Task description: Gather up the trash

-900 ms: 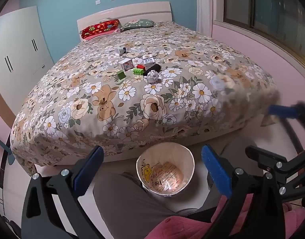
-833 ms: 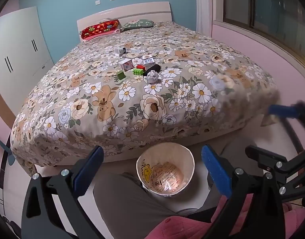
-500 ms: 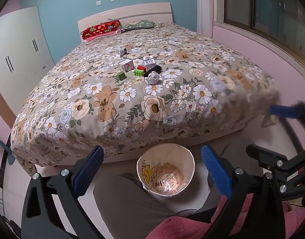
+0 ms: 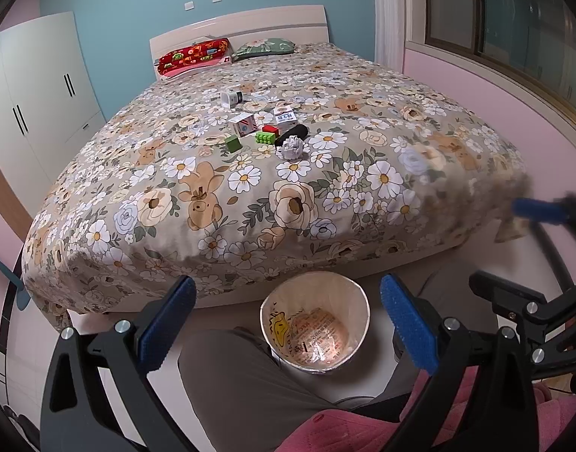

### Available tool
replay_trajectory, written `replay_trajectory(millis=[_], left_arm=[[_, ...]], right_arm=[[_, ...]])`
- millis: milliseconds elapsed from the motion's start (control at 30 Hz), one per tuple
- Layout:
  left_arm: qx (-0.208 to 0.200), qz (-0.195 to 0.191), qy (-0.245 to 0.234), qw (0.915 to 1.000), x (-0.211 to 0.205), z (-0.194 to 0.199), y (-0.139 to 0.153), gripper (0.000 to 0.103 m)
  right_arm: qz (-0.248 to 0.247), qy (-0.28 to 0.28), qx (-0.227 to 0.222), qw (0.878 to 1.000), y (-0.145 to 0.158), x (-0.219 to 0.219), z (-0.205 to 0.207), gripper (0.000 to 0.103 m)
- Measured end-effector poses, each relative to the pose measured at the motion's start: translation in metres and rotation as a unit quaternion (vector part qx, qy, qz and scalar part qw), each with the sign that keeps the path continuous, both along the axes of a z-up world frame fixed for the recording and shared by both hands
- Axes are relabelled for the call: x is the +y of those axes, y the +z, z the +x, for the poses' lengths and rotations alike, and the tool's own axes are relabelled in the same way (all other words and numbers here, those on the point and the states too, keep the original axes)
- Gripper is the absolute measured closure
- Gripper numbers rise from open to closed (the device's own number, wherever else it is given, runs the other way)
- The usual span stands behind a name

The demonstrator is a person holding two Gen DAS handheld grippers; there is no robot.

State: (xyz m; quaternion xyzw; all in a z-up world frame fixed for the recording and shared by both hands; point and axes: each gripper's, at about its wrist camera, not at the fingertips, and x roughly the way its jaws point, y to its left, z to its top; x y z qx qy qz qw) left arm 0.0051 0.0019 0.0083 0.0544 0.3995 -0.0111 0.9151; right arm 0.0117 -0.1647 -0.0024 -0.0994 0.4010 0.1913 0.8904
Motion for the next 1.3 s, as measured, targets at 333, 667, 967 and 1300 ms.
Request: replay_trajectory(millis=[333,667,967,1300], left_arm=[[-0.002,0.001,0.0,1.0,0.0005,-0.0003,0.0004,0.004],[-0.003,0.001,0.0,1.0,0.0029,-0.0009,0.0017,0.004],[-0.005,0.0,0.001,1.0,0.0049,-0.0012,0.0039,0.004],[-0.006,0.0,0.001,1.0,0.0047,-0.0017,0.0037,0.004]], right_arm=[[-0.001,-0.001,-0.001,1.0,0.0002,0.0003,-0.0004,0.006],[-0.001,-0.003,-0.004,1.0,0.0021,0.0004,-0.0006,0.006],[-0.003,-0.003,-0.006,1.0,0.0028,0.0027,0.0,0.006],[-0.003,-0.004,-0.007,1.0,0.0033,0.0022,0.0004,0.006]])
